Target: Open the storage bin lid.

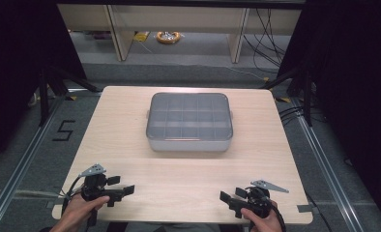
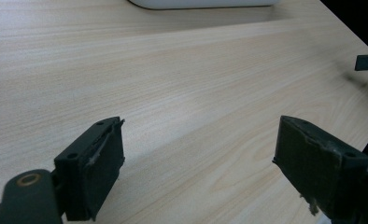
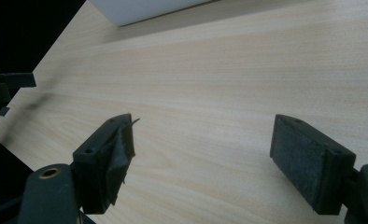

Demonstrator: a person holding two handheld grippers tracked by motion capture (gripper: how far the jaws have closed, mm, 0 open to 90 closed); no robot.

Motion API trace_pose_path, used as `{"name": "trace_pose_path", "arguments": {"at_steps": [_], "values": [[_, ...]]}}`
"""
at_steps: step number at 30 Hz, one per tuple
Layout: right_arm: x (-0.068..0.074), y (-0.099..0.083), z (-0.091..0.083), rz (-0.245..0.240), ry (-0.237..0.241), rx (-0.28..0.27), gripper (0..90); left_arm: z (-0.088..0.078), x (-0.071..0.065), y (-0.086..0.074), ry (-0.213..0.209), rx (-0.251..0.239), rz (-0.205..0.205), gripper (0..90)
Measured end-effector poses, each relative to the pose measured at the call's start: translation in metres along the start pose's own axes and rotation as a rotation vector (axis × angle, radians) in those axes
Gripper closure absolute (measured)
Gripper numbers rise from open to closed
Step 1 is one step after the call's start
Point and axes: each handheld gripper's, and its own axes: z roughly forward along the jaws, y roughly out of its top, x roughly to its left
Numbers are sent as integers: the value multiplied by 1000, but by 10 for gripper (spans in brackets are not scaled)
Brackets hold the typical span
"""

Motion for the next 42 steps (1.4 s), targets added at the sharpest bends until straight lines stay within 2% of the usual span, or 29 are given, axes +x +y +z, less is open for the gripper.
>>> {"name": "trace_pose_path", "arguments": {"at_steps": [2,3,5,9,10,11,12,13,14,15,16,17,18,21,22,24,25,26,27,28,30,31,34,36,37,40,41,42], "values": [[2,0,-2,35,-19,14,227,0,0,0,-2,-9,-9,149],[2,0,-2,35,-19,14,227,-1,0,0,-2,-6,-5,149],[1,0,-1,57,1,1,227,-1,1,1,0,-16,-15,148],[-2,1,1,28,8,-10,227,-1,2,1,2,-23,-26,147],[-2,1,1,28,8,-10,227,-1,2,1,0,-30,-26,147],[-1,2,1,54,13,-11,229,-1,2,2,-7,-24,-22,151],[-4,2,3,10,3,-25,229,-1,2,2,-4,-21,-17,154],[-5,3,5,3,-3,-29,233,0,2,2,-4,-23,-20,156],[-5,3,5,3,-3,-29,233,0,2,2,-4,-23,-20,155],[-3,5,5,28,15,-20,233,0,2,2,-2,-23,-26,155],[-2,5,6,44,10,-23,234,0,2,3,-2,-25,-30,155],[-4,5,7,11,4,-34,234,0,1,3,-3,-26,-31,154],[-1,5,7,52,6,-27,234,0,1,3,-5,-26,-26,152],[-2,6,7,49,9,-27,234,2,1,4,-11,-35,-36,149],[-6,7,7,-5,3,-42,234,2,1,5,-13,-32,-39,149],[-5,10,9,-17,15,-34,236,3,1,6,-19,-38,-44,148],[-2,11,9,34,12,-18,237,4,1,9,-21,-38,-42,149],[-6,13,11,-9,16,-25,236,4,2,10,-26,-43,-46,149],[-6,15,12,-9,6,-17,234,4,2,12,-31,-47,-56,149],[-7,16,14,-10,22,-25,236,4,3,14,-33,-49,-64,150],[-7,20,14,-13,21,-23,237,3,4,16,-34,-56,-75,149],[-8,28,16,-17,23,-34,234,3,5,20,-40,-59,-81,149],[-8,38,17,-14,48,-50,227,6,4,23,-28,-72,-83,149],[-8,46,17,-36,39,-55,224,7,3,26,-43,-54,-78,149],[-8,48,17,-44,30,-64,225,9,3,29,-53,-59,-80,149],[-9,55,18,-44,23,-69,231,12,2,34,-45,-71,-83,149],[-9,57,19,-50,22,-70,234,13,3,35,-49,-58,-75,149],[-7,59,18,-19,20,-62,240,14,3,37,-49,-57,-78,150]]}}
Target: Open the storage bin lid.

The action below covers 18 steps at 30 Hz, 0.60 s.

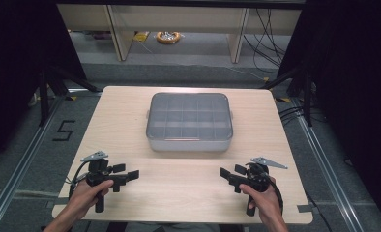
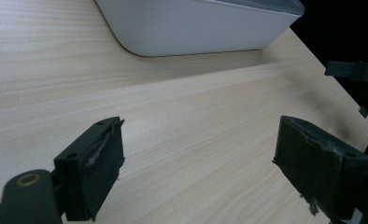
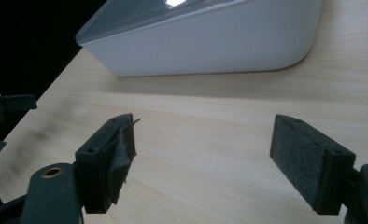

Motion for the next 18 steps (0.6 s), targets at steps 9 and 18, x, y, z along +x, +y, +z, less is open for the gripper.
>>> {"name": "trace_pose_path", "arguments": {"at_steps": [9,18], "values": [[-4,22,0,25,-42,-18,281,4,3,19,11,-26,0,181],[-20,53,6,-60,-65,-86,316,6,11,37,27,-43,-13,189]]}}
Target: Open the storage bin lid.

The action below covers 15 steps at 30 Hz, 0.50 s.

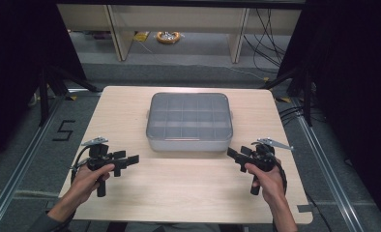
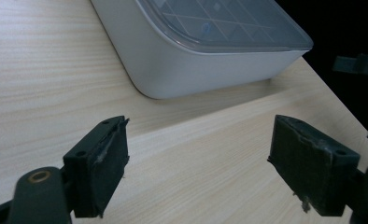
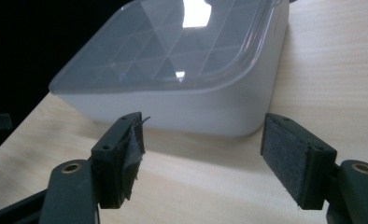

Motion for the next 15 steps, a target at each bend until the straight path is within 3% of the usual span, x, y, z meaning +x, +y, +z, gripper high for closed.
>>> {"name": "trace_pose_path", "arguments": {"at_steps": [6,8,14,15], "values": [[-7,15,7,12,-34,-13,322,7,3,6,-8,15,5,181],[-9,19,11,25,-27,-15,321,9,7,12,-31,13,-10,176],[-19,30,21,38,-39,-19,321,14,8,26,-13,-14,-13,176],[-19,32,22,59,-39,-17,321,16,8,29,-12,-16,-17,177]]}}
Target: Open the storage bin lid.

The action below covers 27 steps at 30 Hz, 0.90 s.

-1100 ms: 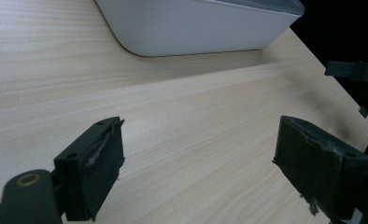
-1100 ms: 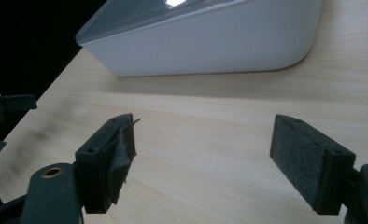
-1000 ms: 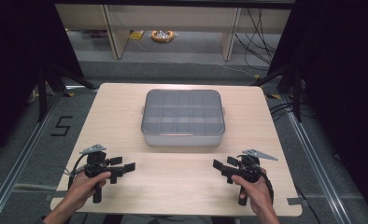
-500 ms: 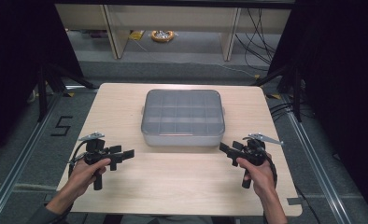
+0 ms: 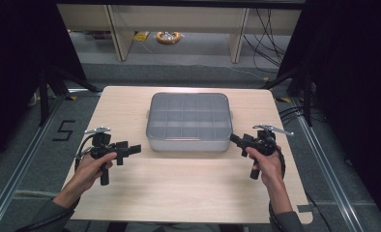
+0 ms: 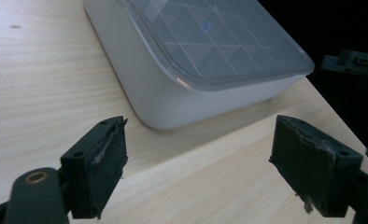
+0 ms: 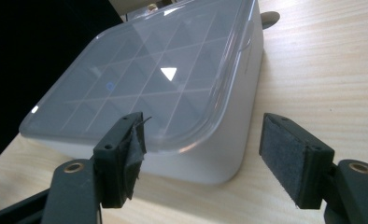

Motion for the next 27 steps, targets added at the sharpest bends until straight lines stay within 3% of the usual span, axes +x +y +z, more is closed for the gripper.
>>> {"name": "trace_pose_path", "arguments": {"at_steps": [1,3,4,5,6,9,10,12,13,14,16,18,19,20,21,22,23,24,25,26,27], "values": [[-3,3,3,-5,-11,-7,322,0,0,0,0,0,0,181],[-3,6,7,45,-6,-2,323,7,4,3,-6,-6,-24,189],[-3,6,7,45,-6,-2,323,7,4,3,-6,-6,-24,195],[4,7,7,157,-9,44,324,8,8,3,-8,22,-15,195],[-10,11,18,14,-18,-15,325,11,9,4,-2,23,-24,202],[-11,15,21,22,-19,-20,326,15,10,8,9,19,-21,203],[-7,18,23,67,-16,-16,327,17,10,10,16,16,-21,202],[-8,19,24,43,-15,-23,326,18,10,11,18,5,-32,202],[-6,19,25,72,-13,-14,326,19,10,13,19,0,-29,202],[-7,18,26,62,-13,-10,326,19,12,14,18,15,-13,202],[-13,17,28,23,-22,-19,326,24,11,17,24,2,-30,201],[-6,16,26,163,-16,29,326,25,11,18,24,3,-30,201],[-6,16,26,163,-16,29,326,25,13,20,20,22,-12,201],[-14,17,29,87,-18,-2,326,28,11,21,23,2,-32,201],[-15,17,29,102,-21,4,326,30,11,25,30,5,-25,202],[-20,18,31,52,-17,-13,326,31,11,26,32,0,-29,203],[-20,18,31,52,-17,-13,326,31,11,26,32,0,-29,204],[-17,19,33,116,-11,5,328,33,11,29,35,-2,-30,207],[-17,19,33,116,-11,5,328,34,11,31,38,6,-29,207],[-22,22,38,46,-17,-15,332,37,12,35,34,-2,-29,210],[-22,22,38,46,-17,-15,332,37,12,35,34,-2,-29,211]]}}
